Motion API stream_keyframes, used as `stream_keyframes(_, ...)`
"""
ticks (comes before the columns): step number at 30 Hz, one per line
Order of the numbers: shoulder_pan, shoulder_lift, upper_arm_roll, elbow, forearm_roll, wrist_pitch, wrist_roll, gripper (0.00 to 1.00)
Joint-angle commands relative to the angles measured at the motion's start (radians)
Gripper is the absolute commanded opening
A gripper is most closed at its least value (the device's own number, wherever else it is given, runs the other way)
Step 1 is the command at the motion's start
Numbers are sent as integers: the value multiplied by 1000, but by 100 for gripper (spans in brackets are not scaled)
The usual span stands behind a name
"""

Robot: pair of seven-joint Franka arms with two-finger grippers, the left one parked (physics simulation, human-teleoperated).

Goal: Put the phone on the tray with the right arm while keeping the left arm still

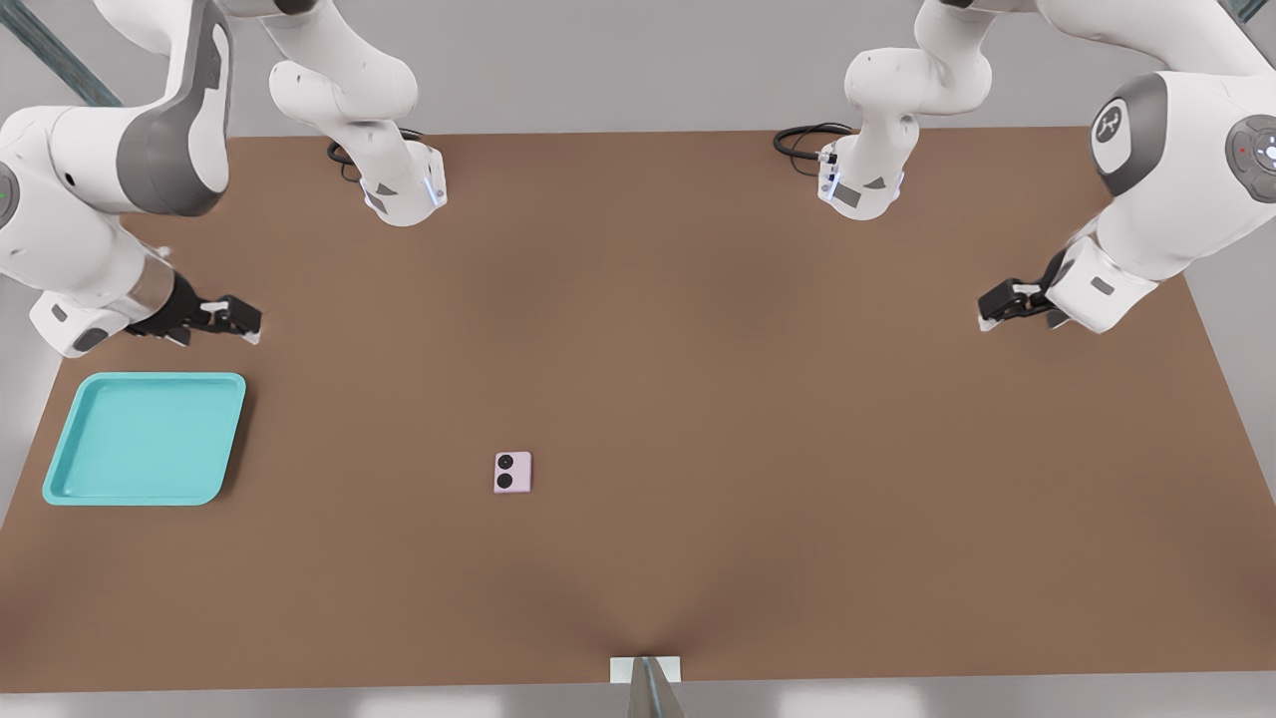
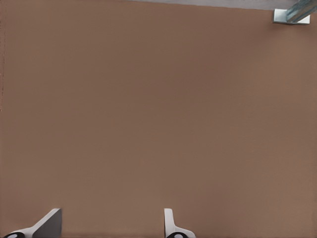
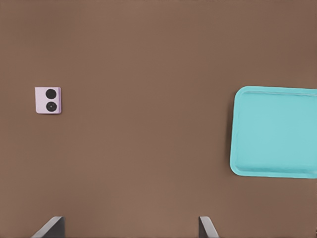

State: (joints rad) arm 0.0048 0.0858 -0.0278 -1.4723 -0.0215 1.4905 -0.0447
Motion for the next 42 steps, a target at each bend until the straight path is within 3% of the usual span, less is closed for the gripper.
stream_keyframes(1, -3, 0, 3, 1, -3, 53, -34, 100)
stream_keyframes(4, 7, 20, 8, -8, 26, 62, -32, 100)
stream_keyframes(15, 273, 427, 11, 18, 11, 502, 376, 100)
stream_keyframes(22, 374, 605, 23, 18, 14, 703, 585, 100)
stream_keyframes(42, 366, 727, 52, -40, 68, 837, 431, 100)
